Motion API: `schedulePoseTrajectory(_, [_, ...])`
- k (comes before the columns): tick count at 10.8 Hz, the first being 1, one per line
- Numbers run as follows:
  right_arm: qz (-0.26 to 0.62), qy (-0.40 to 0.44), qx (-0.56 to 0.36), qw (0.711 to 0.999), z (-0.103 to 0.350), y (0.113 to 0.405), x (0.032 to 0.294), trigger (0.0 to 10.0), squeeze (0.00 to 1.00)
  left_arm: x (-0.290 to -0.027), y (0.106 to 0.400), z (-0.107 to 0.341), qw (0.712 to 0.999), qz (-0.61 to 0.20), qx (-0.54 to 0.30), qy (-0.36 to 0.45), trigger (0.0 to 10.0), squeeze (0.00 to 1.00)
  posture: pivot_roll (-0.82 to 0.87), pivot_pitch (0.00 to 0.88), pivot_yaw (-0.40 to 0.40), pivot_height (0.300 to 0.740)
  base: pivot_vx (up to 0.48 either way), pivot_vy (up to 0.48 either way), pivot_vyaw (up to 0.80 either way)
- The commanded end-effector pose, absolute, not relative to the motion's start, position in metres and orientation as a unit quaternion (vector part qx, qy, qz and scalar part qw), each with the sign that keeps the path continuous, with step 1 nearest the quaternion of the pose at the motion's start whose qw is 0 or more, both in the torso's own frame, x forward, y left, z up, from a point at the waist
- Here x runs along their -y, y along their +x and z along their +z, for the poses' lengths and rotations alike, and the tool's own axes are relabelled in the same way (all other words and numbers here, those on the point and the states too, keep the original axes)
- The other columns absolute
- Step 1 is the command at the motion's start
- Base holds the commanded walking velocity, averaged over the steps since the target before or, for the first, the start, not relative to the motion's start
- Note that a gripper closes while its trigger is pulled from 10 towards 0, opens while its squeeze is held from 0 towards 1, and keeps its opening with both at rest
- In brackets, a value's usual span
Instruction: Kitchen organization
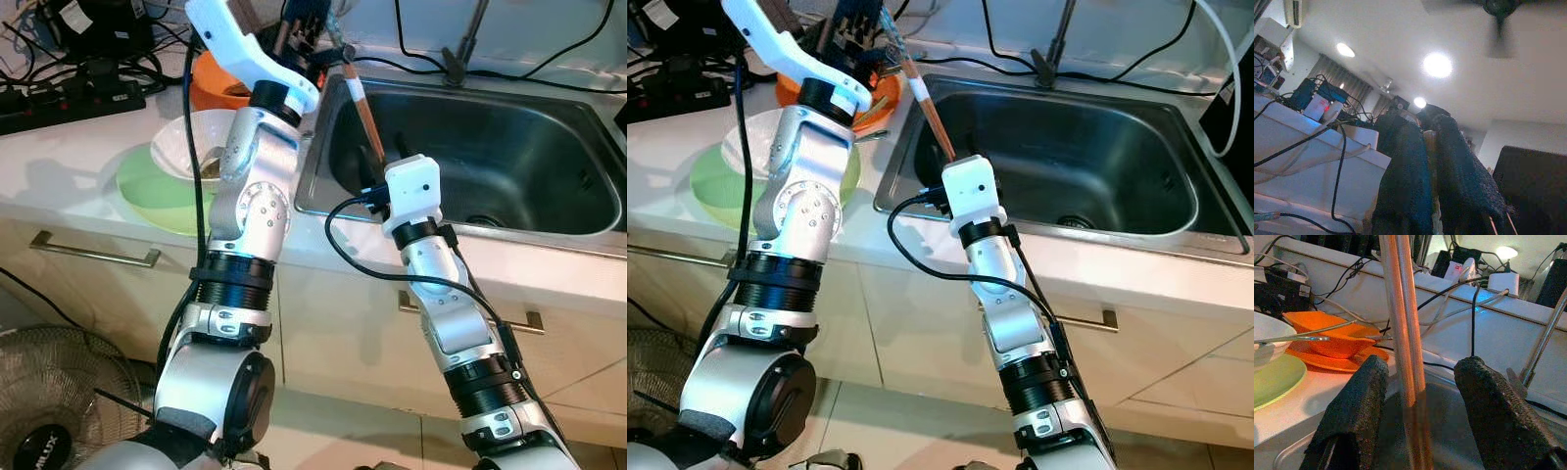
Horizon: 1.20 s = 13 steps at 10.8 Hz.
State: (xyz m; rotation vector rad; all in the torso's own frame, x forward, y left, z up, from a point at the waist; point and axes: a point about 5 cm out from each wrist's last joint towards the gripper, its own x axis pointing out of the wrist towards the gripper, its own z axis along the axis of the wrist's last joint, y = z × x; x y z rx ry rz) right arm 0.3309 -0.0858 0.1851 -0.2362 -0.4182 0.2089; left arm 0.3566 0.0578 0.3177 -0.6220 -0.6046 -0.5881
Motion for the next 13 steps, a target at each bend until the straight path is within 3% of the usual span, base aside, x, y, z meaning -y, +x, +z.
schedulePoseTrajectory(1, [0.097, -0.111, 0.217, 0.965, 0.1950, 0.3322, 0.0883, 10.0, 0.00, -0.0482, 0.3549, 0.3090, 0.868, -0.292, 0.273, -0.295, 10.0, 0.00, 0.05, 0.061, 0.001, 0.740, 0.000, 0.000, 0.00])
schedulePoseTrajectory(2, [0.096, -0.112, 0.217, 0.965, 0.1950, 0.3324, 0.0886, 0.1, 0.00, -0.0479, 0.3546, 0.3082, 0.868, -0.293, 0.272, -0.294, 10.0, 0.00, 0.05, 0.060, 0.001, 0.740, 0.000, 0.000, 0.00])
schedulePoseTrajectory(12, [0.098, -0.115, 0.198, 0.969, 0.1882, 0.3338, 0.0873, 0.0, 0.00, -0.0405, 0.3511, 0.3054, 0.862, -0.314, 0.256, -0.305, 10.0, 0.00, 0.06, 0.053, -0.002, 0.740, 0.000, 0.000, 0.00])
schedulePoseTrajectory(13, [0.097, -0.114, 0.197, 0.969, 0.1881, 0.3340, 0.0879, 0.0, 0.00, -0.0393, 0.3509, 0.3046, 0.863, -0.318, 0.251, -0.302, 10.0, 0.35, 0.06, 0.054, -0.002, 0.740, 0.000, 0.000, 0.00])
